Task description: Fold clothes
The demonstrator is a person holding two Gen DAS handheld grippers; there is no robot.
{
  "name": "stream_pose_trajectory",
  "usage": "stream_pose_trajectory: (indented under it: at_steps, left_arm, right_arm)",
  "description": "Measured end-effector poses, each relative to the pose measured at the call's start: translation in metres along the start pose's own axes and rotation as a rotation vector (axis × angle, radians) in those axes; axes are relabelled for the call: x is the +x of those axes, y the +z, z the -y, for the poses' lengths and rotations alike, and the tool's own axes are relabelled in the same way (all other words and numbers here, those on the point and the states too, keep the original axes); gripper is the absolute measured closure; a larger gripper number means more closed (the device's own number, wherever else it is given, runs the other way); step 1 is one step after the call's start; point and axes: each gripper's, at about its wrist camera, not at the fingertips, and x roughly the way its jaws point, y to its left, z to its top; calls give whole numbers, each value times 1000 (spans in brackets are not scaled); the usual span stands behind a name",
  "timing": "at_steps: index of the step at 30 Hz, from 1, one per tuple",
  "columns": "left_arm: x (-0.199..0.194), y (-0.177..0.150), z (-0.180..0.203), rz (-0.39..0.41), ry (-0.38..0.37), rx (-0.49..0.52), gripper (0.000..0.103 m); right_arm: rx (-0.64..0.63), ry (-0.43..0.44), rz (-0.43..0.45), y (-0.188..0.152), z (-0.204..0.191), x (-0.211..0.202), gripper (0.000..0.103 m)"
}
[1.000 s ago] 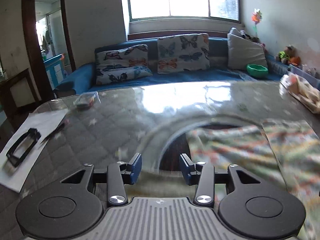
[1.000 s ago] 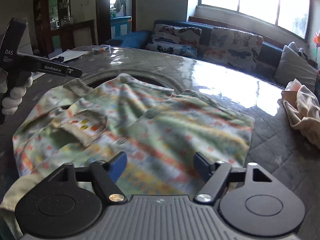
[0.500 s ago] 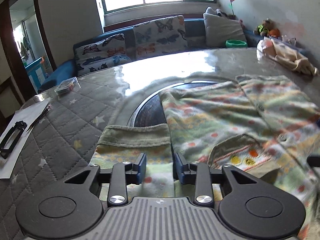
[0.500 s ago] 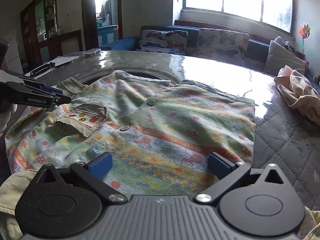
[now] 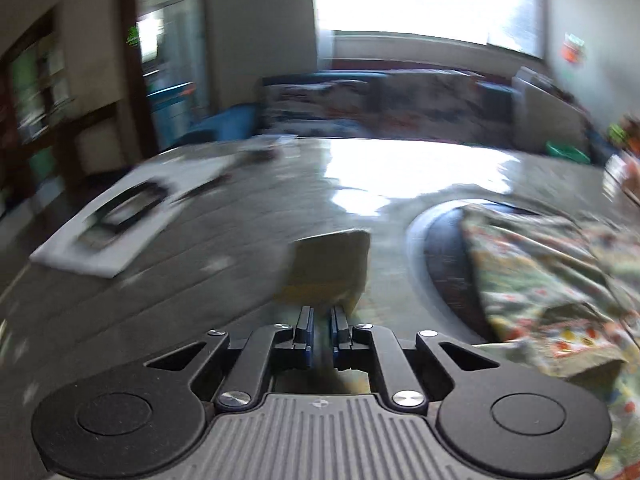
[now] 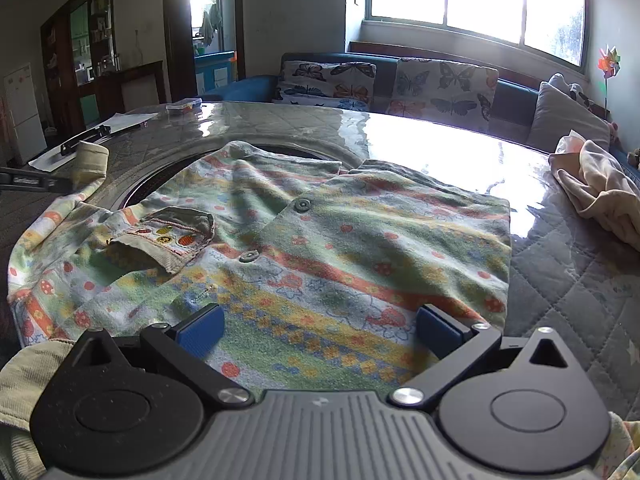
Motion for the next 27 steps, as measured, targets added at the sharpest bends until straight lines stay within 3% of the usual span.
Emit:
stream_pose_trajectory:
  at_steps: [5, 9, 14, 15, 17, 22, 27]
  left_arm:
    - [-28, -25, -61, -24, 93, -188, 93]
    - [-43, -33, -81, -61, 67, -258, 93]
    - [-52, -9, -29, -26, -114, -94, 81]
    - [-52, -3, -14, -20, -144, -51, 76]
    - [-47, 6, 13, -6, -179, 32, 75]
    - [-12, 12, 66, -51, -169, 216, 73]
    - [19, 11, 82, -110, -136, 280, 75]
  right_arm:
    - [0, 1, 0, 0, 0, 0, 0]
    - [-1, -3, -1, 0, -1, 1, 0]
    - [-2, -2, 0, 0, 0, 1, 0]
    - [-2, -2, 0, 0, 0, 1, 0]
    - [-2, -2, 0, 0, 0, 1, 0]
    - [-1, 0, 0, 0, 0, 1, 0]
    - [0, 1, 0, -1, 1, 1, 0]
